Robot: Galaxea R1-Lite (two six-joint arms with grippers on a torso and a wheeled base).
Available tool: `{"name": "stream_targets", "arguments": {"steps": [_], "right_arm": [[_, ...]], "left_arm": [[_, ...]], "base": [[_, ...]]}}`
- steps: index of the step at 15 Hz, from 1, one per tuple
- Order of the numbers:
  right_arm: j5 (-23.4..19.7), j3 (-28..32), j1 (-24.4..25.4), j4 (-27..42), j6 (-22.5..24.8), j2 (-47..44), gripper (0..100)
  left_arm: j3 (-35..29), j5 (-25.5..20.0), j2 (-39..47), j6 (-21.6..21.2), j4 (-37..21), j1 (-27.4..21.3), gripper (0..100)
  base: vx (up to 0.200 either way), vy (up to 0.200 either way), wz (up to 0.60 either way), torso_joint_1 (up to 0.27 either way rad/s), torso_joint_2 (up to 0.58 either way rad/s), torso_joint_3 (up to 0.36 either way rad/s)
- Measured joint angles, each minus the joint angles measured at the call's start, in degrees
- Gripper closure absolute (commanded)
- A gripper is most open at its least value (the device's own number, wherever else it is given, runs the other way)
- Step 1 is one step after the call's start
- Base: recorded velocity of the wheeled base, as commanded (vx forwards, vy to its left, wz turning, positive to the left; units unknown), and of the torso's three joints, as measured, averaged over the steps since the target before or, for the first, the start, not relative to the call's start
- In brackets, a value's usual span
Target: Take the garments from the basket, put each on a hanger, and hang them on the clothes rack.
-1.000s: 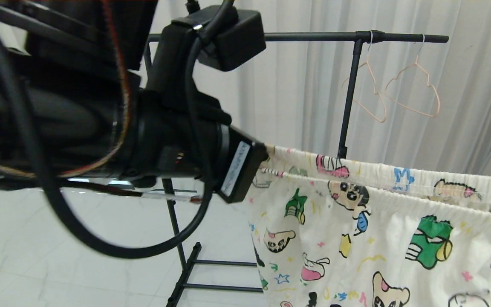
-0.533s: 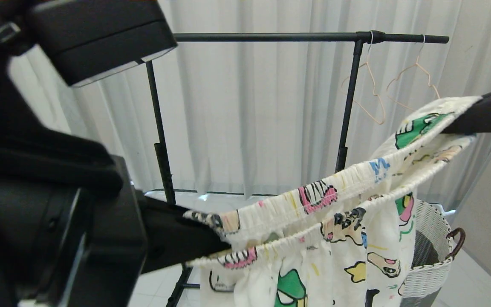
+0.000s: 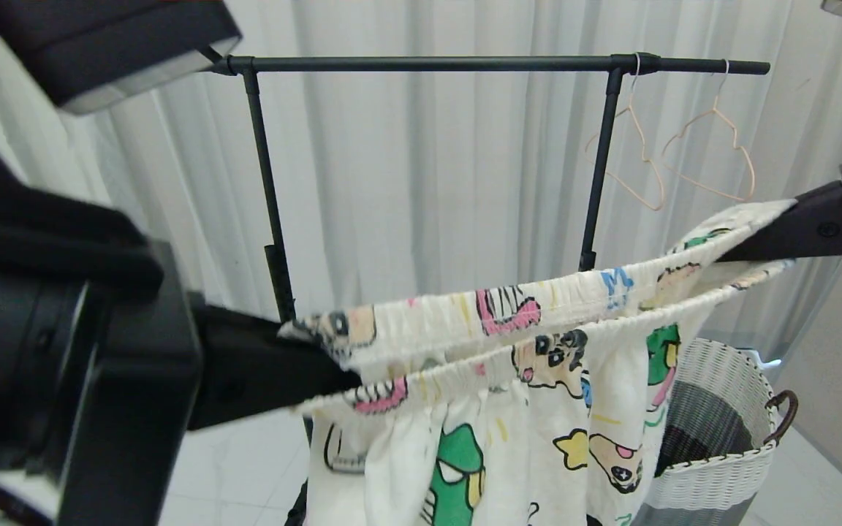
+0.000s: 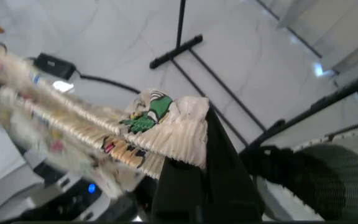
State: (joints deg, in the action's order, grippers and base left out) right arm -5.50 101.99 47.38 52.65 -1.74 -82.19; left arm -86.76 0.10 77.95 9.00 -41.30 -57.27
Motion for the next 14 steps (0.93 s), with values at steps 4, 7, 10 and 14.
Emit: {"name": "stream_targets", "arguments": {"steps": [4, 7, 10, 14], "right_arm": [[0.1, -1.7, 0.0, 1.3, 0.1, 2.7, 100], [0.1, -1.9, 0.2, 2.2, 0.1, 3.3, 0], [-0.1, -2.6, 0.3, 2.2, 0.0, 4.3, 0], [-0.4, -5.6, 0.6, 2.2, 0.0, 6.8, 0]], "left_arm": [[-8.7, -0.2, 5.1, -0.9, 0.6, 6.8, 100], [-7.9, 0.0, 6.3, -0.8, 0.6, 7.3, 100], [-7.4, 1.7, 7.1, -0.8, 0.7, 7.5, 100], [-5.7, 8.9, 8.3, -1.6, 0.8, 7.7, 100]], "base": [[0.000, 0.000, 0.00, 0.000, 0.00, 0.000], [0.000, 0.000, 0.00, 0.000, 0.00, 0.000], [0.000, 0.000, 0.00, 0.000, 0.00, 0.000], [0.000, 0.000, 0.00, 0.000, 0.00, 0.000]]}}
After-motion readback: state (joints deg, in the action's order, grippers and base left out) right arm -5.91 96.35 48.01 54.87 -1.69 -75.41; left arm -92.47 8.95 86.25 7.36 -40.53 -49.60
